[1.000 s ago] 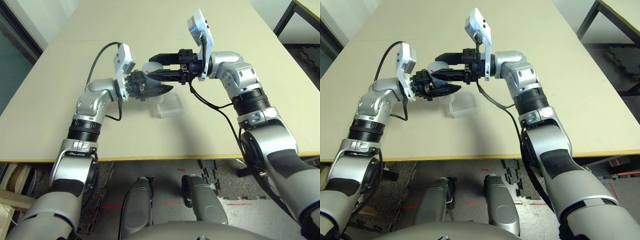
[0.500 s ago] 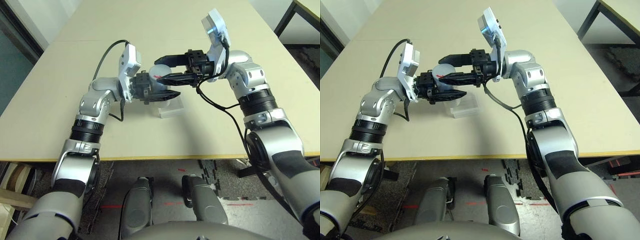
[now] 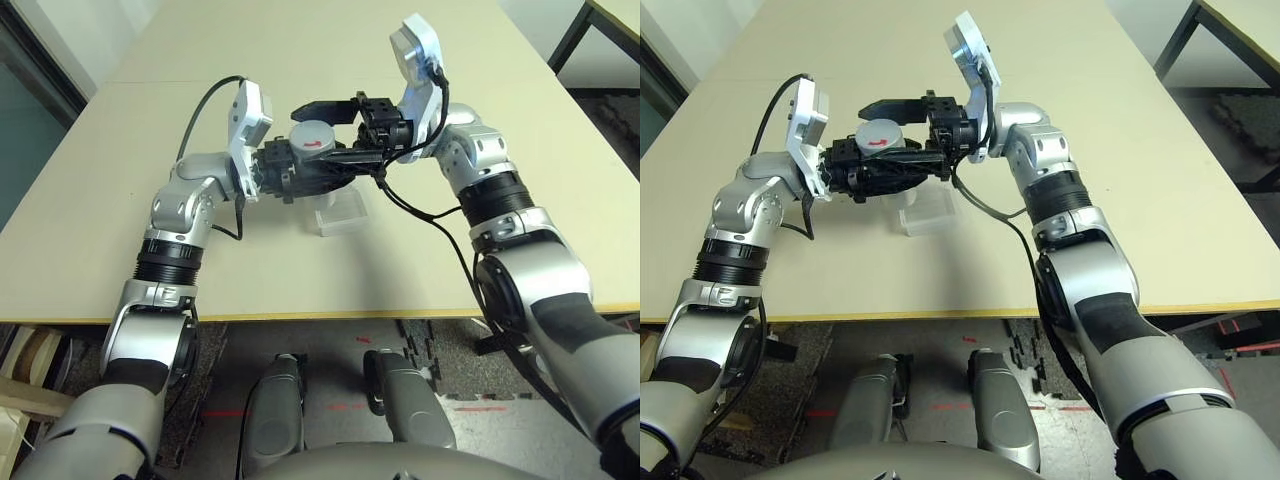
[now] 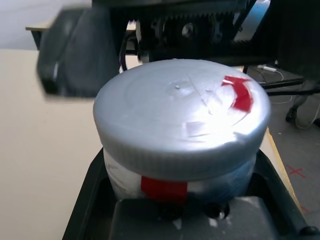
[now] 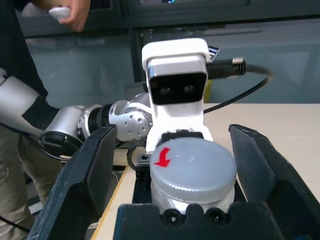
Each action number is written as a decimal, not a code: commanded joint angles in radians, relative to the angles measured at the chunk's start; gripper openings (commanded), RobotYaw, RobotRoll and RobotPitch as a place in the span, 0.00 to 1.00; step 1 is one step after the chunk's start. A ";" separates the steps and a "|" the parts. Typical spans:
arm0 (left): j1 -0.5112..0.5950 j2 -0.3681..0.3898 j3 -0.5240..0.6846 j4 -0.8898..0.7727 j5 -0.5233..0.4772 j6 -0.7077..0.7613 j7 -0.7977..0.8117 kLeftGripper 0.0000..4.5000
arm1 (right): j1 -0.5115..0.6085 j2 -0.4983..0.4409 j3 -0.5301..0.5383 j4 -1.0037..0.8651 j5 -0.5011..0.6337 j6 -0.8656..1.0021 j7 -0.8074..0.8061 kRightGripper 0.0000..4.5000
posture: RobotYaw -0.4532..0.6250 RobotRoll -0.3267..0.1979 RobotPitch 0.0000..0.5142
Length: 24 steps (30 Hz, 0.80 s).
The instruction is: Pour the medicine from the bottle into the box.
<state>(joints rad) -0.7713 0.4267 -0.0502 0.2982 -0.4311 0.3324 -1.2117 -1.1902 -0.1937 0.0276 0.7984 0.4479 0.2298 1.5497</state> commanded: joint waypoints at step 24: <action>-0.007 -0.012 -0.008 0.067 0.033 -0.048 0.011 0.60 | -0.013 0.022 0.016 0.050 -0.143 -0.123 -0.096 1.00 | 0.35 0.62 0.25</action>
<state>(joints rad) -0.7713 0.4148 -0.0507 0.3642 -0.4136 0.2946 -1.1954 -1.1983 -0.1783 0.0328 0.8321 0.3256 0.1201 1.4650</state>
